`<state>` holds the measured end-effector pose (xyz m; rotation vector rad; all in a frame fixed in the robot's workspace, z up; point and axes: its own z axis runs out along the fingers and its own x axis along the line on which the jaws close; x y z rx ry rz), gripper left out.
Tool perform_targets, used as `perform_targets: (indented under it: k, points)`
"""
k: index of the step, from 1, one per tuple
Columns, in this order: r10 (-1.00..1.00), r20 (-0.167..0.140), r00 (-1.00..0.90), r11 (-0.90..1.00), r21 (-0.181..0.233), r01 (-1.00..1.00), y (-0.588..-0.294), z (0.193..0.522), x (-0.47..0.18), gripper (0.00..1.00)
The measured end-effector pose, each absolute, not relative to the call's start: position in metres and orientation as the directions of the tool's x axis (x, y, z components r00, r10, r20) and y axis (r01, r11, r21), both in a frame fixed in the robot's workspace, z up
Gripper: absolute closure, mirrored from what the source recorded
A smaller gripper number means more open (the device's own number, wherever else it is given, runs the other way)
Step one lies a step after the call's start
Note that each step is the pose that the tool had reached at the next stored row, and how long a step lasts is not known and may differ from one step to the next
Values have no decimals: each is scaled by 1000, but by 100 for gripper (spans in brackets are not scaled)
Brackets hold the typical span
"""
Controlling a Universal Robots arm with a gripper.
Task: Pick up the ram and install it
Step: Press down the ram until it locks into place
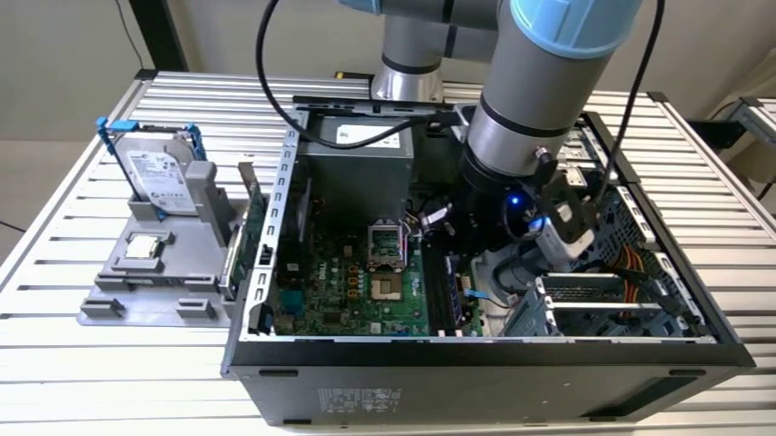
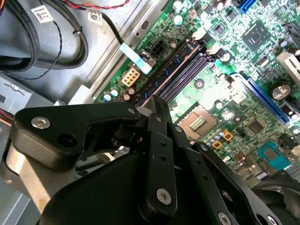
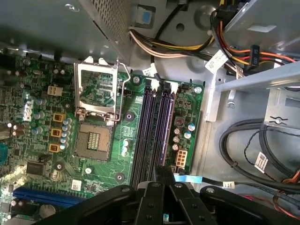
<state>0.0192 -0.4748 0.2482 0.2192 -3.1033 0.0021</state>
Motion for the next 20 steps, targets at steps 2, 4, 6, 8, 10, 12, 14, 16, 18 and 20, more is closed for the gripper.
perform_targets:
  k: [2, 4, 6, 8, 10, 12, 14, 16, 18, 20]
  points:
    - [-153, 31, -988, 988, 1, -153, -475, 248, 19, 100]
    - [-170, 31, -985, 985, 1, -170, -475, 248, 19, 100]
    - [-187, 31, -982, 982, 1, -187, -475, 248, 19, 100]
    - [-203, 31, -979, 979, 1, -203, -475, 248, 19, 100]
    - [-218, 31, -975, 976, 1, -218, -475, 248, 19, 100]
    - [-232, 31, -972, 973, 1, -233, -475, 248, 19, 100]
    - [-246, 31, -969, 969, 1, -246, -475, 248, 19, 100]
    - [-260, 31, -965, 965, 1, -260, -475, 248, 19, 100]
    - [-274, 31, -961, 962, 1, -274, -475, 248, 19, 100]
    - [-286, 31, -958, 958, 1, -286, -475, 248, 19, 100]
